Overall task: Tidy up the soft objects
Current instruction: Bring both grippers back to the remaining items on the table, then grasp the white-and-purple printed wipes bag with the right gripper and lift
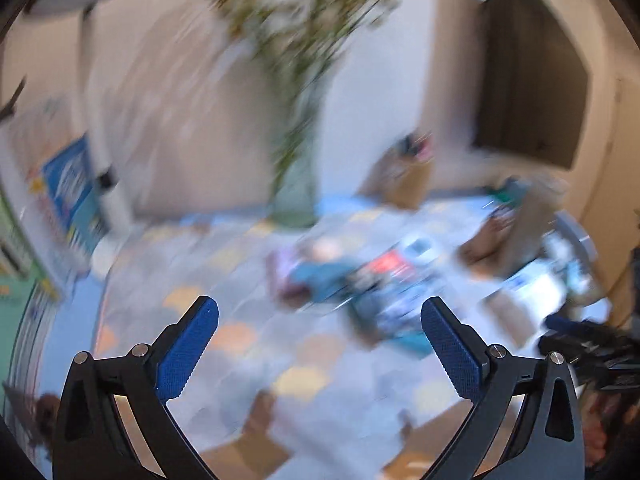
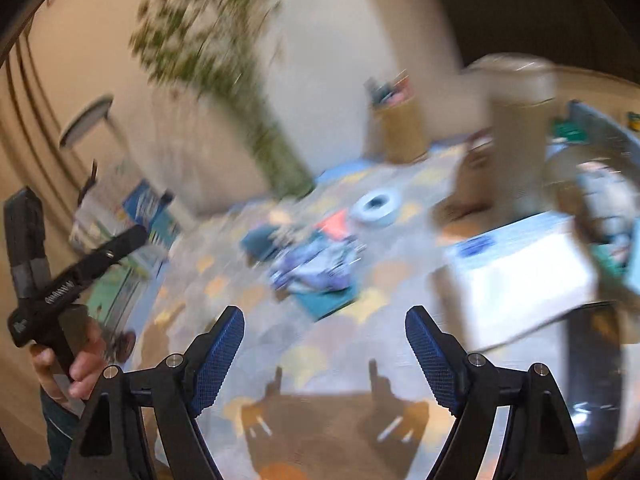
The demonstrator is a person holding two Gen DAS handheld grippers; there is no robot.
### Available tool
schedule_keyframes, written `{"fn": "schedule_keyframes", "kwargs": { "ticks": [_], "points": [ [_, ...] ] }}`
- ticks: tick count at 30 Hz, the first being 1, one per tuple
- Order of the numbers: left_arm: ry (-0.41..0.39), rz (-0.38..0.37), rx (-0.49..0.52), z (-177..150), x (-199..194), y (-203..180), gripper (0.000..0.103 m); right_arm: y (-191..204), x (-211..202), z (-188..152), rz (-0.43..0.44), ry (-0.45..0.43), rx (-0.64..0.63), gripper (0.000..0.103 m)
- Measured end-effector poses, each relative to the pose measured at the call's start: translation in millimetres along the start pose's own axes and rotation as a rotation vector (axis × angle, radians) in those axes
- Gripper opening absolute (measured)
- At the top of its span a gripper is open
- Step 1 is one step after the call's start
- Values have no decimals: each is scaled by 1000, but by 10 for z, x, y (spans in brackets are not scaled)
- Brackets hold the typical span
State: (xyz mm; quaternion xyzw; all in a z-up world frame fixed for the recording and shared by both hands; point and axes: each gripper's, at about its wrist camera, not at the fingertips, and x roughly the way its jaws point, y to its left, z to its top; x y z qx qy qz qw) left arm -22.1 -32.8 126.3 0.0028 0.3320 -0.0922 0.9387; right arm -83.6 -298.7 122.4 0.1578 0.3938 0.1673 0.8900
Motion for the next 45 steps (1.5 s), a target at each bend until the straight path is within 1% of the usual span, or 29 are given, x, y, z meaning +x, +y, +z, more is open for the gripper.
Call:
{"fn": "schedule_keyframes", "kwargs": {
  "ticks": [2, 3, 5, 7, 9, 11, 12, 14, 16, 18, 21, 22, 23, 24, 25, 26, 27, 29, 30, 32, 33, 35, 36, 37, 39, 41, 43, 44, 45],
  "points": [
    [48, 49, 2, -188, 230, 174, 102, 110, 216, -51, -16, 9, -21, 82],
    [66, 52, -3, -310, 362, 249, 102, 158, 372, -92, -44, 13, -38, 82],
    [96, 28, -23, -506, 517, 344, 102, 185, 548, -191, -82, 11, -65, 82],
    [120, 1, -63, -664, 670, 435, 102, 162, 758, -274, -138, 23, -93, 82],
    [145, -6, -81, -708, 719, 455, 100, 114, 903, -329, -148, 40, -89, 82],
    [102, -29, -86, -683, 650, 468, 102, 49, 984, -363, -161, 63, -77, 82],
    [82, -26, -90, -694, 638, 477, 102, 35, 1014, -354, -174, 76, -77, 82],
    [96, -27, -87, -711, 667, 469, 102, 28, 1033, -344, -180, 69, -78, 82],
    [91, -27, -74, -716, 671, 447, 101, -1, 1054, -364, -194, 83, -66, 82],
    [86, -8, -57, -720, 669, 422, 101, -43, 1096, -369, -209, 111, -48, 83],
    [75, 10, -18, -718, 661, 359, 101, -30, 1085, -371, -207, 114, -51, 86],
    [70, 19, -5, -715, 652, 339, 101, -23, 1087, -373, -206, 115, -53, 86],
    [76, 49, 16, -707, 652, 320, 101, -27, 1080, -370, -203, 115, -51, 86],
    [89, 117, 56, -695, 656, 279, 96, -34, 1068, -367, -197, 118, -45, 86],
    [93, 198, 131, -669, 629, 212, 92, -30, 1067, -366, -192, 124, -42, 86],
    [71, 234, 195, -628, 568, 162, 91, -30, 1063, -351, -182, 139, -39, 86],
    [40, 240, 249, -551, 474, 117, 91, -31, 1055, -324, -160, 159, -33, 86],
    [18, 199, 296, -384, 381, 80, 91, -20, 1022, -215, -98, 182, -18, 86],
    [4, 172, 310, -286, 359, 56, 91, -15, 1006, -104, -77, 182, -15, 86],
    [-10, 96, 333, -99, 425, -2, 91, -17, 1006, 68, -80, 167, -18, 87],
    [2, 31, 350, -16, 538, -40, 91, -22, 1030, 185, -94, 150, -24, 88],
    [49, -62, 368, 56, 782, -108, 91, -48, 1117, 313, -118, 138, -32, 88],
    [70, -76, 377, 85, 919, -141, 91, -75, 1165, 356, -123, 137, -30, 88],
    [87, -72, 394, 101, 1059, -186, 91, -110, 1235, 387, -131, 137, -24, 88],
    [94, -53, 422, 124, 1246, -233, 91, -175, 1341, 394, -134, 146, -7, 88],
    [109, -87, 414, 181, 1388, -234, 91, -212, 1387, 381, -123, 151, -2, 88],
    [113, -117, 407, 229, 1464, -250, 91, -242, 1416, 389, -135, 147, -13, 88],
    [127, -127, 421, 241, 1515, -270, 90, -260, 1436, 408, -136, 146, -12, 88],
    [147, -123, 446, 241, 1576, -314, 80, -284, 1457, 429, -129, 146, -4, 88]
  ]
}}
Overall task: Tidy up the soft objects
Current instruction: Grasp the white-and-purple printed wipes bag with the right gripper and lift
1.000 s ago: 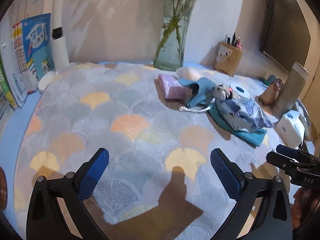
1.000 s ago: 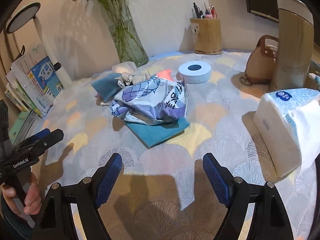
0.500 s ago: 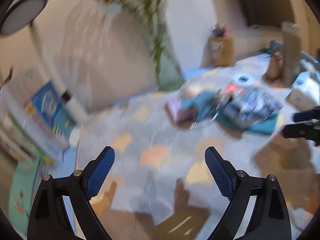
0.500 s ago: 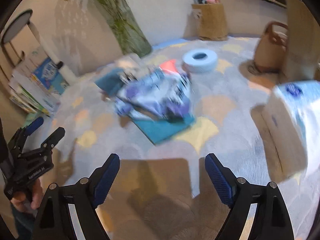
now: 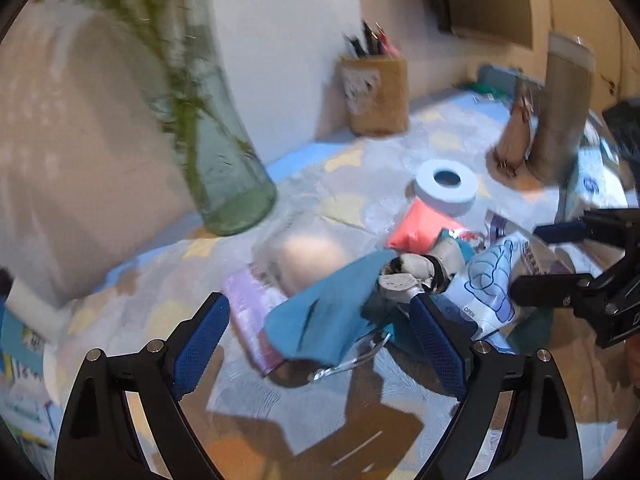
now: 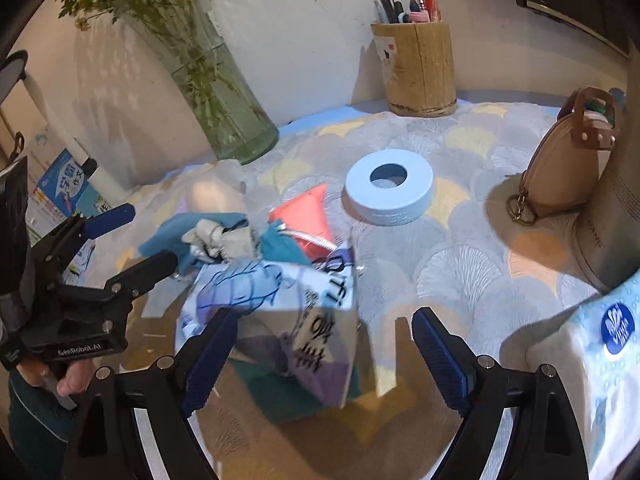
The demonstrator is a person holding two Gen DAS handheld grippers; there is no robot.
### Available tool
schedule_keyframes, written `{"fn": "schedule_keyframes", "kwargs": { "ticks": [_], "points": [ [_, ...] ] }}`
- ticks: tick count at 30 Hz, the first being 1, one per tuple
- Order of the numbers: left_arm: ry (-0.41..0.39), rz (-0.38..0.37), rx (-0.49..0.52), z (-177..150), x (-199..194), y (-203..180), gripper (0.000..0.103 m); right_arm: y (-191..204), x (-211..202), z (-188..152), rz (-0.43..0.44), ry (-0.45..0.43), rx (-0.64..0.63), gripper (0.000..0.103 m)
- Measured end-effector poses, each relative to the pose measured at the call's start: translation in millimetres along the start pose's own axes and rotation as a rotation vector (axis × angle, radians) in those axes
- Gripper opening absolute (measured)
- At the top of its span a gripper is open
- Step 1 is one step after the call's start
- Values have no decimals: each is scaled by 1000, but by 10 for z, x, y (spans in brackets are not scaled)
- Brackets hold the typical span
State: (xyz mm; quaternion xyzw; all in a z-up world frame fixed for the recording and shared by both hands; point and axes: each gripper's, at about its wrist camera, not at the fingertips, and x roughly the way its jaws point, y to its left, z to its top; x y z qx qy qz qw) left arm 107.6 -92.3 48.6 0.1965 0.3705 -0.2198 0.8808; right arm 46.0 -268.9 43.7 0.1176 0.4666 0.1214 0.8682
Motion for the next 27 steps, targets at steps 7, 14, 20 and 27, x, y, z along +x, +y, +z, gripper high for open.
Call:
{"fn": "schedule_keyframes", "kwargs": {
  "ticks": [7, 14, 20, 27],
  "points": [
    [39, 9, 66, -58, 4, -165, 10, 101, -37, 19, 61, -17, -30, 39],
    [-65, -69, -63, -226, -691, 27, 9, 382, -402, -137, 69, -81, -124, 24],
    [-100, -134, -133, -513, -1070, 134, 9, 647, -627, -657, 243, 56, -113, 24],
    [-61, -132, -226, -491, -917, 255, 44, 832, -772, -880, 172, 32, -184, 71]
  ]
}}
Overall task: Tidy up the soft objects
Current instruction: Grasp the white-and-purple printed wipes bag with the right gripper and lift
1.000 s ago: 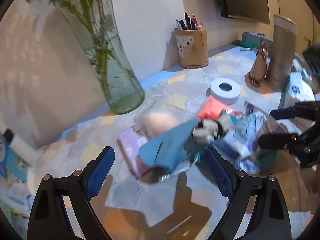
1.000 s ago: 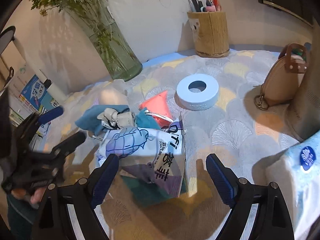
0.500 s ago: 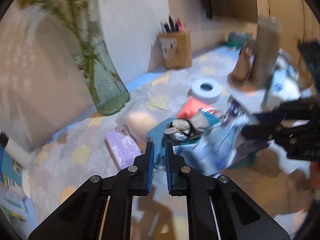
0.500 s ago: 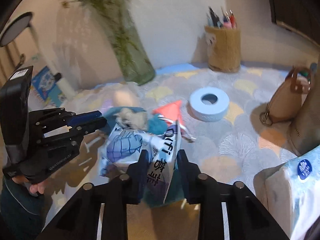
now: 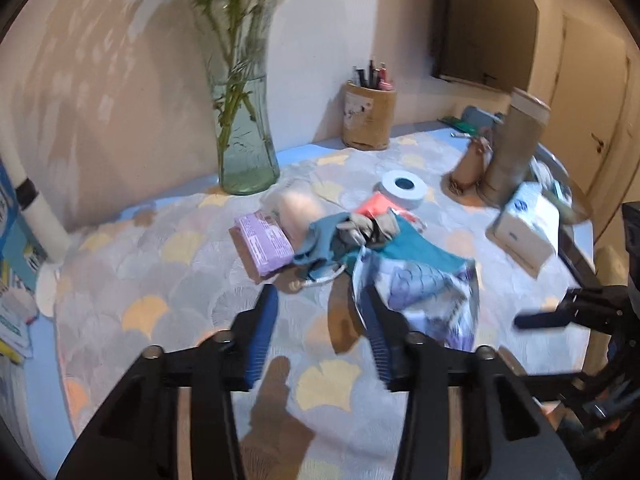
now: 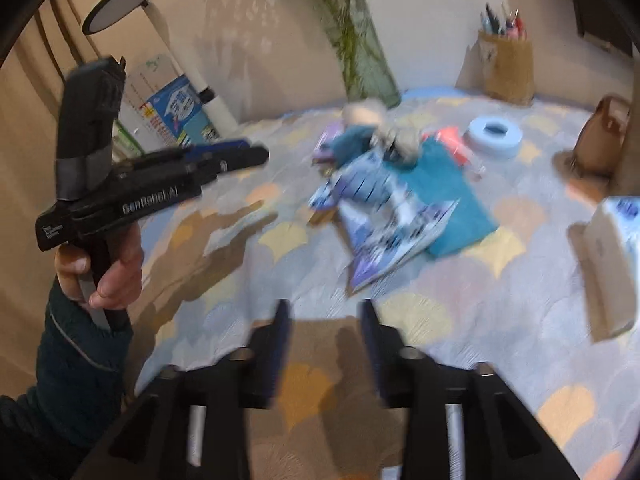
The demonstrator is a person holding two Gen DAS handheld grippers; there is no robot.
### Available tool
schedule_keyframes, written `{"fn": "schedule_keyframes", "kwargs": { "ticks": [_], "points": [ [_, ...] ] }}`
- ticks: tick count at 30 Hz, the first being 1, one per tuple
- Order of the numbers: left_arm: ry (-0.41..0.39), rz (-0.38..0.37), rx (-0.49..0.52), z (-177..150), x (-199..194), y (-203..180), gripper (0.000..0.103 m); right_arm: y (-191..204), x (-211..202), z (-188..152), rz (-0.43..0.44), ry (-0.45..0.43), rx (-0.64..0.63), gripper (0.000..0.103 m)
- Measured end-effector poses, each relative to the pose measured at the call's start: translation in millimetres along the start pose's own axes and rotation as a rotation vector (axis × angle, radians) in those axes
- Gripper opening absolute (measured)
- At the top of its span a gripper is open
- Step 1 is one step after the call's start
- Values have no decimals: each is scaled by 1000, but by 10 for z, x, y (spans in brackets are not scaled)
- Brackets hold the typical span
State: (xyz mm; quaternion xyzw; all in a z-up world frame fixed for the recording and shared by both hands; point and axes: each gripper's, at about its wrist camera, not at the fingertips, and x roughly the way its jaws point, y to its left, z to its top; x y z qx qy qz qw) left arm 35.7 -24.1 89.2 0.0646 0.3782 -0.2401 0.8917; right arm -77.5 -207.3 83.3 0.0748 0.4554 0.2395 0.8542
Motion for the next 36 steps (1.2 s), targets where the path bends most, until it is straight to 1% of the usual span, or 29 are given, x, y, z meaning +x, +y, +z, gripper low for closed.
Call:
{"fn": "schedule_keyframes", "kwargs": {
  "ticks": [1, 2, 3, 4, 5, 7, 9, 10, 12, 13, 14, 15, 16, 17, 18, 19, 20, 22, 24, 26, 28, 30, 31, 32, 33, 36],
  "points": [
    [1, -20, -21, 39, 53, 40, 44, -25, -8, 43, -20, -16, 1, 81],
    [19, -47, -44, 97, 161, 99, 44, -67, -16, 110, -40, -31, -1, 92],
    [39, -63, -57, 132, 236, 130, 44, -85, 5, 180, -51, -40, -8, 95],
    [87, -86, -76, 221, 418, 183, 44, -98, 76, 273, -49, -31, -17, 95],
    [105, -82, -81, 258, 505, 188, 44, -119, 146, 340, -45, -12, -19, 95],
    [136, -74, -55, 372, 730, 177, 44, -154, 310, 490, -49, 17, -31, 95],
    [167, -100, -37, 431, 915, 127, 44, -138, 439, 579, -61, 27, -77, 95],
    [195, -112, -22, 448, 1034, 91, 44, -119, 514, 623, -75, 32, -99, 95],
    [221, -100, -6, 443, 1160, 56, 43, -100, 662, 684, -105, 52, -137, 95],
    [218, -93, 2, 429, 1186, 36, 41, -95, 734, 687, -112, 64, -153, 95],
    [202, -83, 8, 419, 1167, 28, 33, -88, 810, 690, -114, 75, -163, 95],
    [194, -81, 10, 406, 1145, 27, 17, -88, 860, 683, -114, 81, -167, 95],
    [188, -84, 10, 382, 1109, 28, 11, -74, 909, 659, -116, 86, -179, 95],
    [177, -85, 11, 366, 1062, 38, 10, -63, 934, 622, -127, 86, -198, 86],
    [163, -85, 12, 350, 998, 44, 9, -18, 952, 570, -149, 75, -233, 68],
    [148, -91, 8, 333, 923, 55, 8, 8, 968, 542, -169, 77, -255, 59],
    [133, -104, -7, 324, 841, 83, 8, 34, 977, 483, -190, 92, -282, 56],
    [92, -139, -56, 293, 619, 135, 8, 139, 895, 366, -204, 69, -333, 54],
    [53, -187, -108, 240, 355, 205, 8, 229, 755, 261, -192, 31, -360, 51],
    [26, -189, -118, 172, 152, 224, 8, 256, 582, 168, -187, -5, -344, 51],
    [18, -184, -115, 111, 13, 215, 8, 214, 380, 89, -161, -41, -296, 51],
    [28, -158, -103, 90, 6, 175, 10, 136, 247, 31, -145, -70, -251, 51],
    [41, -142, -98, 90, 45, 144, 13, 94, 196, -9, -149, -83, -230, 51],
    [57, -140, -97, 101, 92, 119, 24, 54, 181, -14, -152, -86, -215, 51],
    [70, -151, -102, 123, 163, 80, 27, -26, 183, -20, -159, -85, -189, 51],
    [83, -200, -94, 201, 304, -85, 27, -186, 203, -21, -161, -93, -113, 51]
  ]
}}
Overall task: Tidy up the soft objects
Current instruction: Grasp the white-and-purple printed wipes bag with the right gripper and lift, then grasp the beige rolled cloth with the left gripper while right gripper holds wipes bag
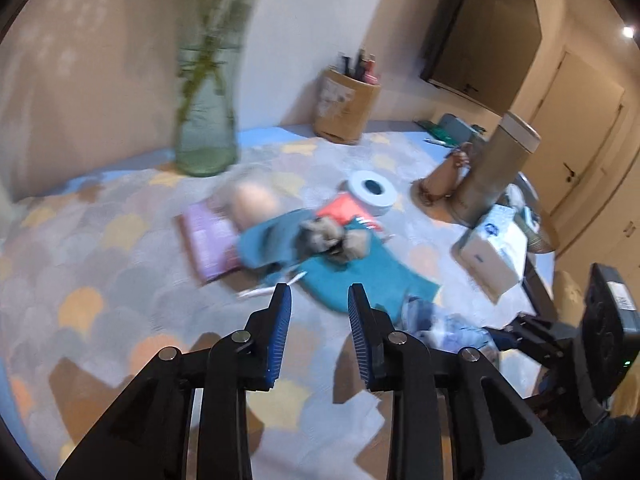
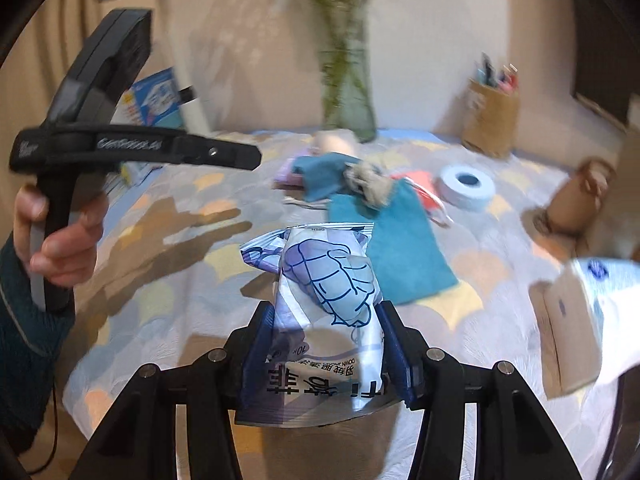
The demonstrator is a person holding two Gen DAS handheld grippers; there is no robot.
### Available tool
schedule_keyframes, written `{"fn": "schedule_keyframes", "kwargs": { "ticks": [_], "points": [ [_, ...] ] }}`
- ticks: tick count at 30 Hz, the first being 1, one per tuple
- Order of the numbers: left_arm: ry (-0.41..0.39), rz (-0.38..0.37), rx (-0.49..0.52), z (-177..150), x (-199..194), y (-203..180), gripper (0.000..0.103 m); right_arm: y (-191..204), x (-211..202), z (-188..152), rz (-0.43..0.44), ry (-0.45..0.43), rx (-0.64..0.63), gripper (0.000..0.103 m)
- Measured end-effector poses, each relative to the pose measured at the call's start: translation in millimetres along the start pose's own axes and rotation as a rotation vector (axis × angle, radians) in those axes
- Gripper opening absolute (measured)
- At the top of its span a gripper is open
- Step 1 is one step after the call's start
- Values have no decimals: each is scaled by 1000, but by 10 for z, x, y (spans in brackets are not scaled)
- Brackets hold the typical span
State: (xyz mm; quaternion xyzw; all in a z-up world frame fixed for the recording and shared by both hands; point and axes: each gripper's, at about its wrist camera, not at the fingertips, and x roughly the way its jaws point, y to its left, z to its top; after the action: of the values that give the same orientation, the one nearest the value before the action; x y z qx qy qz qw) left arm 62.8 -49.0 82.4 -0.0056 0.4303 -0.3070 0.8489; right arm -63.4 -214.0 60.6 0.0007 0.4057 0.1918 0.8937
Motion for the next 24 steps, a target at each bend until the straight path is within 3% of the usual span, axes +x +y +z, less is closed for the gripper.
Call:
{"fn": "schedule_keyframes", "kwargs": {
  "ticks": [3, 5, 9, 13, 16, 18, 24],
  "points": [
    [61, -47, -3, 106, 252, -137, 34, -172, 22, -49, -6, 1, 71, 51],
    [97, -102, -58, 185, 453, -178, 41, -275, 58, -68, -12, 6, 99, 51],
    [118, -43, -253, 307, 806, -28, 43, -453, 78, -113, 1, -12, 144, 51],
    [103, -26, -356, 324, 1002, 49, 43, -573, 97, -138, 50, -14, 195, 52],
    [71, 23, -355, 306, 1070, 10, 38, -555, 108, -141, 52, -10, 195, 52],
    [58, 32, -352, 293, 1055, -10, 18, -518, 110, -140, 42, -8, 180, 53],
    [-25, 1, -303, 178, 539, -71, 18, -569, 117, -141, 61, -19, 195, 52]
  ]
}}
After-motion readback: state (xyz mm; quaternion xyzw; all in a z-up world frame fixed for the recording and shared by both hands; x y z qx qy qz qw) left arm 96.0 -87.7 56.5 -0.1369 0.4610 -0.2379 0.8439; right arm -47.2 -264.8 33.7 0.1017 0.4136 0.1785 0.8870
